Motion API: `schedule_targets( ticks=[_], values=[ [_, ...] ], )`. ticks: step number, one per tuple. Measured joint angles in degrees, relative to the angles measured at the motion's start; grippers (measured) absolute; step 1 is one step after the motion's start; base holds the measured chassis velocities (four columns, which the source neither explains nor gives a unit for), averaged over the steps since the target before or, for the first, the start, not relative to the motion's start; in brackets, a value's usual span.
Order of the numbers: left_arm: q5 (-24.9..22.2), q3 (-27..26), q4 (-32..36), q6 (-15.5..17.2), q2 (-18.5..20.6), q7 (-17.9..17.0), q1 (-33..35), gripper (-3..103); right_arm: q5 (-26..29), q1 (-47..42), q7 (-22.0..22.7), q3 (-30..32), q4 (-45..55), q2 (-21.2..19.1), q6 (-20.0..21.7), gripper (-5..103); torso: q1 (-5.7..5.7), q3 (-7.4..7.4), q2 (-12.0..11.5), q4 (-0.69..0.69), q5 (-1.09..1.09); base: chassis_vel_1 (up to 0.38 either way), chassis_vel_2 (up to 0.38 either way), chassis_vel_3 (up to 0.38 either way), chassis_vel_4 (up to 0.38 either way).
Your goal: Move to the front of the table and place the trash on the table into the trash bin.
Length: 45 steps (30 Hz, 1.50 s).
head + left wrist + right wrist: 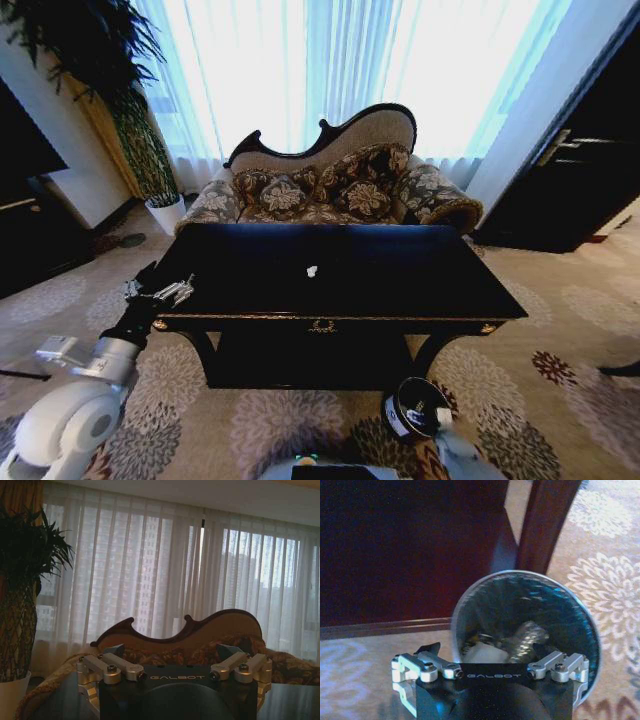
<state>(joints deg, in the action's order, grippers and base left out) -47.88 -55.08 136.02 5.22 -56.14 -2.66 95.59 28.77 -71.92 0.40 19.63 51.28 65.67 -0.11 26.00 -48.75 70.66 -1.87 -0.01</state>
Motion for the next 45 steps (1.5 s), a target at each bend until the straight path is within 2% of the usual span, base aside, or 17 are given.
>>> schedule_targets(
  ticks=[9,19,29,45],
  values=[
    [0.00,0.00,0.00,0.00,0.00,0.00,0.00,100,2.41,-12.21,-1.38,3.81,18.60,1.79,-6.92,100,0.00,0.00,0.00,0.02,-0.01,0.000,0.000,0.000,0.000],
    [0.00,0.00,0.00,0.00,0.00,0.00,0.00,100,2.73,-21.78,-2.03,8.32,32.17,4.47,-14.01,100,0.00,0.00,0.00,0.01,0.00,0.000,0.000,0.000,0.000],
    [0.00,0.00,0.00,0.00,0.00,0.00,0.00,100,3.08,-32.33,-4.65,14.91,47.82,8.90,-17.11,100,0.00,0.00,0.00,0.01,-0.01,0.000,0.000,0.000,0.000],
    [0.00,0.00,0.00,0.00,0.00,0.00,0.00,100,2.64,-40.97,-5.23,23.43,62.02,12.51,-21.78,100,0.00,0.00,0.00,0.01,0.00,0.000,0.000,0.000,0.000]
  ],
)
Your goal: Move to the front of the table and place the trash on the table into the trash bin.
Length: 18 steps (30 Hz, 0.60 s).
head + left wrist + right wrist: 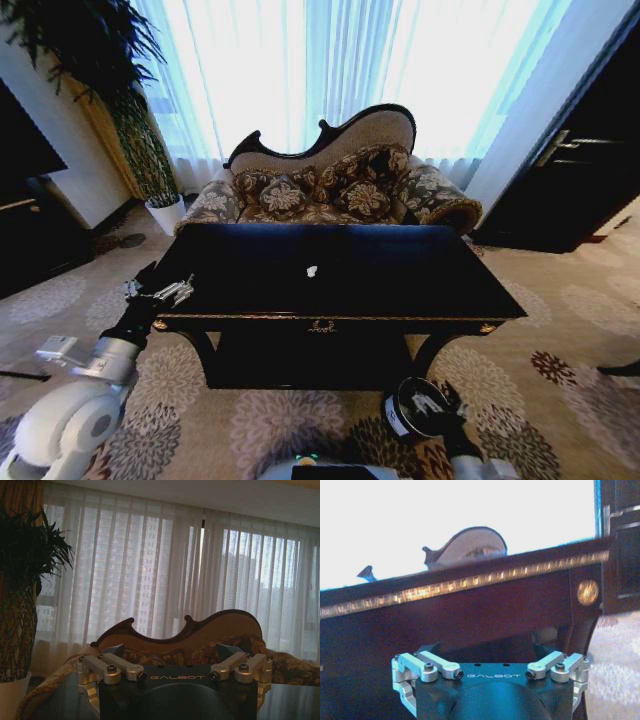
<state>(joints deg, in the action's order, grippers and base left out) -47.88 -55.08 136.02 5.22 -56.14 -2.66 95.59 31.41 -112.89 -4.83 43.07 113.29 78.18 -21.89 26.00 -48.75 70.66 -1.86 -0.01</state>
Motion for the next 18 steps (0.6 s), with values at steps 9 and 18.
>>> schedule_targets(
  ticks=[9,18],
  values=[
    [0.00,0.00,0.00,0.00,0.00,0.00,0.00,100,1.00,-2.92,-0.13,4.08,10.77,0.75,-0.25,100,0.00,0.00,0.00,0.00,0.00,0.000,0.000,0.000,0.000],
    [0.00,0.00,0.00,0.00,0.00,0.00,0.00,100,3.96,-2.91,0.80,7.30,17.56,-0.90,3.60,100,0.00,0.00,0.00,0.00,0.00,0.000,0.000,0.000,0.000]
  ],
)
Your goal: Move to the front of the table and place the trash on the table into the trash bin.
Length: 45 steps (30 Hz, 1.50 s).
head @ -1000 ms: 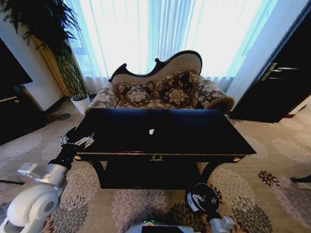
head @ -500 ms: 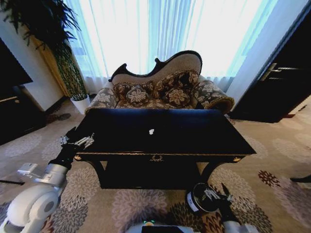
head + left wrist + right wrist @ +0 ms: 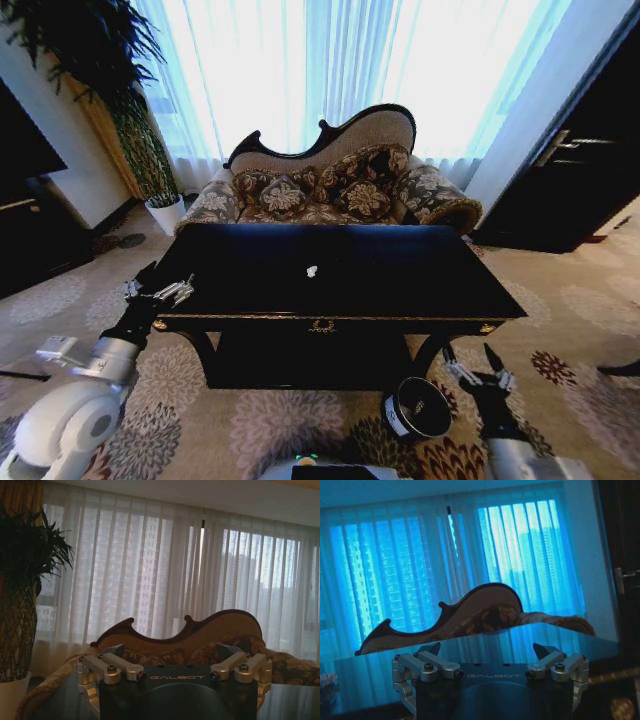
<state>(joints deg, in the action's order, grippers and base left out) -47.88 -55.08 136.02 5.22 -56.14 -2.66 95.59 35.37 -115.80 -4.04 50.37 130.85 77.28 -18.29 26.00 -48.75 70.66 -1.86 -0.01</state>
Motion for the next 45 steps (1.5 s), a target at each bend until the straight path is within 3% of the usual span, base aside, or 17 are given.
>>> schedule_targets(
  ticks=[8,11,12,15,16,20,25,31,34,35,39,45],
  values=[
    [0.00,0.00,0.00,0.00,0.00,0.00,0.00,100,1.69,3.01,2.04,1.17,2.58,-4.29,5.89,100,0.00,0.00,0.00,0.00,0.00,0.000,0.000,0.000,0.000],
    [0.00,0.00,0.00,0.00,0.00,0.00,0.00,100,5.77,6.87,4.85,1.53,4.33,-9.90,13.10,100,0.00,0.00,0.00,0.00,0.01,0.000,0.000,0.000,0.000],
    [0.00,0.00,0.00,0.00,0.00,0.00,0.00,100,5.77,6.87,4.85,1.53,4.33,-9.90,13.10,100,0.00,0.00,0.00,0.00,0.01,0.000,0.000,0.000,0.000],
    [0.00,0.00,0.00,0.00,0.00,0.00,0.01,100,11.15,10.91,9.03,0.79,5.86,-17.44,20.56,100,0.00,-0.01,0.00,0.01,0.01,0.000,0.000,0.000,0.000],
    [0.00,0.00,0.00,0.00,0.00,0.00,0.01,100,11.15,10.91,9.03,0.79,5.86,-17.44,20.56,100,0.00,-0.01,0.00,0.01,0.01,0.000,0.000,0.000,0.000],
    [0.00,0.00,0.00,0.00,0.00,0.00,0.00,100,16.90,17.26,14.08,-1.10,6.20,-25.63,27.33,100,0.00,0.00,-0.01,0.01,0.01,0.000,0.000,0.000,0.000],
    [0.00,0.00,0.00,0.00,0.00,0.00,0.00,100,20.69,20.45,16.91,-2.35,6.20,-29.94,30.50,100,0.01,-0.01,-0.01,0.00,0.01,0.000,0.000,0.000,0.000],
    [0.00,0.00,0.00,0.00,0.00,0.00,0.00,100,26.32,28.27,21.10,-5.64,3.68,-38.68,34.35,100,0.00,0.00,-0.01,0.00,0.00,0.000,0.000,0.000,0.000],
    [0.00,-0.01,0.00,0.00,0.00,0.00,0.00,100,31.97,35.20,25.37,-10.05,1.21,-45.02,36.65,100,0.01,-0.01,-0.01,0.01,0.01,0.000,0.000,0.000,0.000],
    [0.00,-0.01,0.00,0.00,0.00,0.00,0.00,100,31.97,35.20,25.37,-10.05,1.21,-45.02,36.65,100,0.01,-0.01,-0.01,0.01,0.01,0.000,0.000,0.000,0.000],
    [0.00,0.00,0.00,0.00,0.00,0.00,0.00,100,39.93,42.49,29.23,-14.71,-1.55,-51.73,38.82,100,0.02,-0.01,-0.01,0.00,0.00,0.000,0.000,0.000,0.000],
    [0.00,0.00,0.00,0.00,0.00,0.00,0.00,100,43.92,52.24,31.25,-21.63,-4.06,-54.57,39.68,100,0.01,0.00,0.00,0.00,-0.01,0.000,0.000,0.000,0.000]
  ],
)
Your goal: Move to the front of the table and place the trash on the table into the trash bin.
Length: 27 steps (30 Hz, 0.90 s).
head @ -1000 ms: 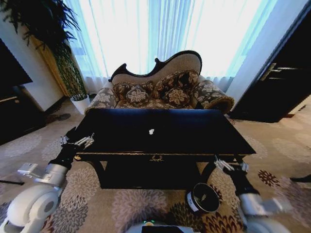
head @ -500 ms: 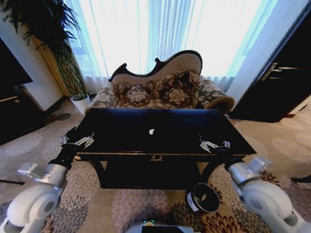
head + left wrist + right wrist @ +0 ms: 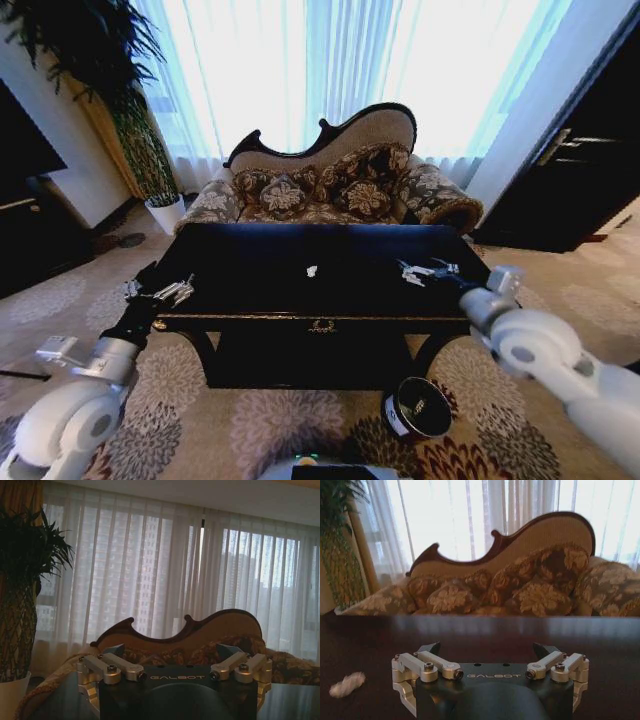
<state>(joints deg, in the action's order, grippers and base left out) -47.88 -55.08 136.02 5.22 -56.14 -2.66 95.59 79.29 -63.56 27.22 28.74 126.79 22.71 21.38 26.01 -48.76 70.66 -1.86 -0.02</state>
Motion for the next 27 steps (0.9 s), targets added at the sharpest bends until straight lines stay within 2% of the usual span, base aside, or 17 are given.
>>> schedule_targets(
  ticks=[4,5,6,9,10,15,16,20,22,25,27],
  values=[
    [0.00,0.00,0.00,0.00,0.00,0.00,0.00,100,2.04,11.53,1.86,-11.48,-2.26,-0.72,0.49,100,0.00,0.00,-0.01,0.00,0.02,0.000,0.000,0.000,0.000],
    [0.00,0.00,0.00,0.00,0.00,0.00,0.00,100,2.04,11.53,1.86,-11.48,-2.26,-0.72,0.49,100,0.00,0.00,-0.01,0.00,0.02,0.000,0.000,0.000,0.000],
    [0.00,-0.01,0.00,0.00,0.00,0.00,0.00,100,2.35,14.03,2.11,-14.49,-2.53,-0.61,0.61,100,0.00,0.00,0.00,-0.01,0.01,0.000,0.000,0.000,0.000],
    [0.00,0.00,0.00,0.00,0.00,0.00,0.00,100,3.51,24.22,3.36,-24.72,-3.38,0.66,1.17,100,-0.01,0.00,0.00,-0.01,0.00,0.000,0.000,0.000,0.000],
    [0.00,0.00,0.00,0.00,0.00,0.00,0.00,100,3.51,24.22,3.36,-24.72,-3.38,0.66,1.17,100,-0.01,0.00,0.00,-0.01,0.00,0.000,0.000,0.000,0.000],
    [0.00,0.00,0.00,0.00,0.00,-0.01,0.00,100,5.33,37.19,5.41,-39.97,-5.24,4.17,2.10,100,0.00,0.00,0.00,0.01,0.00,0.000,0.000,0.000,0.000],
    [0.00,0.00,0.00,0.00,0.00,-0.01,0.00,100,5.33,37.19,5.41,-39.97,-5.24,4.17,2.10,100,0.00,0.00,0.00,0.01,0.00,0.000,0.000,0.000,0.000],
    [0.00,0.00,0.00,0.00,0.00,0.00,0.00,100,5.98,44.31,6.48,-47.81,-6.39,6.46,2.66,100,-0.01,0.00,0.00,-0.01,0.01,0.000,0.000,0.000,0.000],
    [0.00,-0.01,0.00,0.00,0.00,0.00,0.00,100,6.17,45.95,6.81,-49.24,-6.69,6.93,2.75,100,-0.01,0.00,0.00,-0.01,0.00,0.000,0.000,0.000,0.000],
    [0.00,0.00,0.00,0.00,0.00,0.00,0.00,100,6.85,52.26,8.48,-55.17,-8.31,9.46,3.16,100,0.00,0.00,0.00,0.00,0.00,0.000,0.000,0.000,0.000],
    [0.00,0.00,0.00,0.00,0.00,-0.01,0.00,100,6.90,53.98,9.04,-57.04,-8.98,10.53,3.28,100,0.00,0.00,0.00,0.00,0.00,0.000,0.000,0.000,0.000]
  ],
)
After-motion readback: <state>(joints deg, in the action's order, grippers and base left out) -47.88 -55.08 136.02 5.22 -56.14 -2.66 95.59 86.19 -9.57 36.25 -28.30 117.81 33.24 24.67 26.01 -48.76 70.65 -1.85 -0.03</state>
